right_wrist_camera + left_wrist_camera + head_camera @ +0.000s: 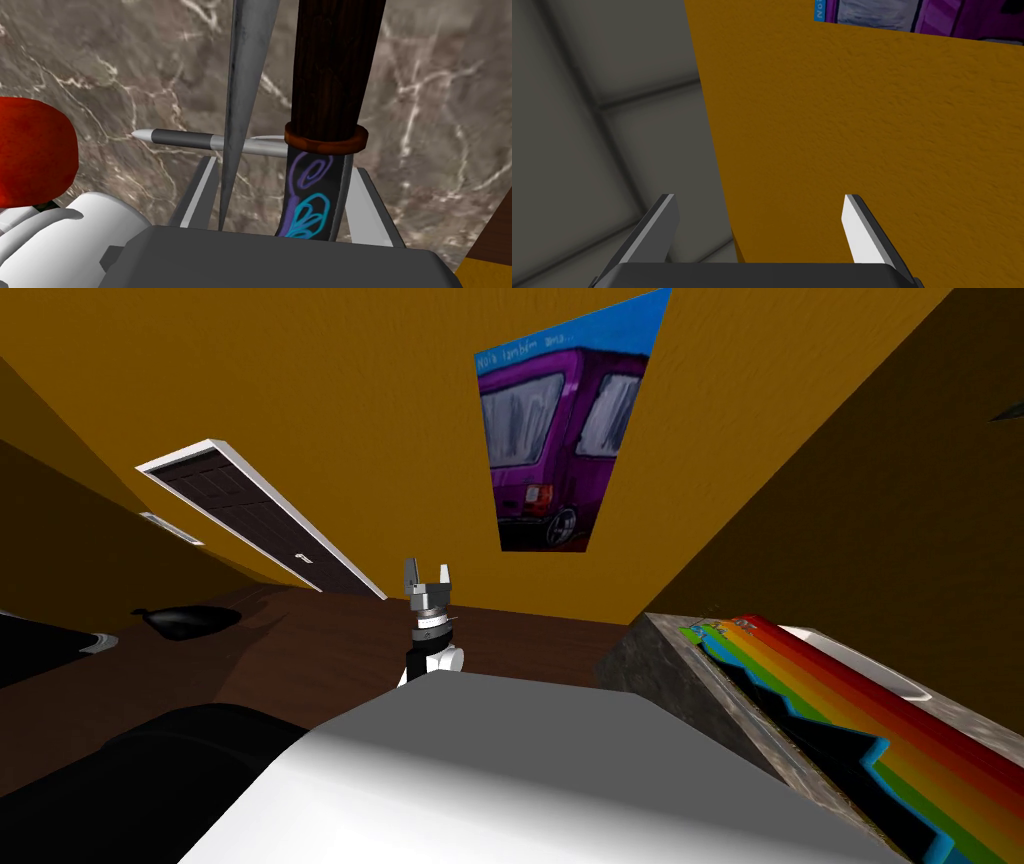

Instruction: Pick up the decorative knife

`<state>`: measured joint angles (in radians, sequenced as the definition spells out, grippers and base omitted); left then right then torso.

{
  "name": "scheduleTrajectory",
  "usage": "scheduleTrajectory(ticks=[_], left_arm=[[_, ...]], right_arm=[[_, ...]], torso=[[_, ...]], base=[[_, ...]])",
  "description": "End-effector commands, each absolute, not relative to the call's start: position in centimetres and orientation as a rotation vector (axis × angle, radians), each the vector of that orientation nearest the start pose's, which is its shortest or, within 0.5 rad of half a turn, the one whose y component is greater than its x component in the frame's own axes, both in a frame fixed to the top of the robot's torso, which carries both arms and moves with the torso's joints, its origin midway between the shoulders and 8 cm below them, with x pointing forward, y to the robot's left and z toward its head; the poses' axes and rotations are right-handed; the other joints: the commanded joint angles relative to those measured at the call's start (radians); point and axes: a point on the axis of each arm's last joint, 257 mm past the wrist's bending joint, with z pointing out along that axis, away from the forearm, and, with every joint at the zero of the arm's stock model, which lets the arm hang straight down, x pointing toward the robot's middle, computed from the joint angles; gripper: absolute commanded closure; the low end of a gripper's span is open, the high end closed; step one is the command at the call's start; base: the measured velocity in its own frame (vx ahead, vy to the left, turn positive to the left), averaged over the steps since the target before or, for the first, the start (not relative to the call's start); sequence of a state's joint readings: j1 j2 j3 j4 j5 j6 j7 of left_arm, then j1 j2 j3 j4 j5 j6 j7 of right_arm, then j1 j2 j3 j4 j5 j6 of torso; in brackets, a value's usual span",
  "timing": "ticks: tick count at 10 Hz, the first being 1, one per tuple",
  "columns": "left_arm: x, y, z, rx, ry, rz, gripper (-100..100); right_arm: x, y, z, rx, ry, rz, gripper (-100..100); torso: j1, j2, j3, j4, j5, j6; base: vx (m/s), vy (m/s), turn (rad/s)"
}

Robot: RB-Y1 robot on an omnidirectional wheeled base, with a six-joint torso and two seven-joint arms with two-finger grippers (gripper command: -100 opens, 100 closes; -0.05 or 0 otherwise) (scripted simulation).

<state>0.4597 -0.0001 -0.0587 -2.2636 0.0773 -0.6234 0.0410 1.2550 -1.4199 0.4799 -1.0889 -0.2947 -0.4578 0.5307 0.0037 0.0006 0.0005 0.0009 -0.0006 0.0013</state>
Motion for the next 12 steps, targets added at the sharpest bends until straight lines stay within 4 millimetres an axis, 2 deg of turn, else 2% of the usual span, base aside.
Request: scheduleTrajectory(ticks=[1,2,3,4,12], left_arm=[[32.8,26.5,5.1,-0.613,0.45,-1.489,0],[32.8,26.5,5.1,-0.613,0.45,-1.489,0],[32.8,26.5,5.1,-0.613,0.45,-1.489,0],[32.8,26.5,5.1,-0.613,0.45,-1.489,0],[32.8,26.5,5.1,-0.613,0.45,-1.489,0]], right_arm=[[-22.3,-67.6,-34.3,0.318,3.098,-0.344,100],[-22.3,-67.6,-34.3,0.319,3.097,-0.344,100],[-22.3,-67.6,-34.4,0.321,3.097,-0.344,0],[-21.4,-67.6,-33.9,0.291,3.096,-0.346,100],[-16.8,-67.5,-32.0,0.132,3.107,-0.336,100]], torso=[[0.0,0.0,0.0,0.0,0.0,0.0],[0.0,0.0,0.0,0.0,0.0,0.0],[0.0,0.0,0.0,0.0,0.0,-0.001],[0.0,0.0,0.0,0.0,0.0,-0.001],[-0.001,-0.003,-0.002,-0.001,-0.001,-0.002]], base=[[0.0,0.0,0.0],[0.0,0.0,0.0],[0.0,0.0,0.0],[0.024,-0.011,-0.182],[0.034,-0.016,-0.129]])
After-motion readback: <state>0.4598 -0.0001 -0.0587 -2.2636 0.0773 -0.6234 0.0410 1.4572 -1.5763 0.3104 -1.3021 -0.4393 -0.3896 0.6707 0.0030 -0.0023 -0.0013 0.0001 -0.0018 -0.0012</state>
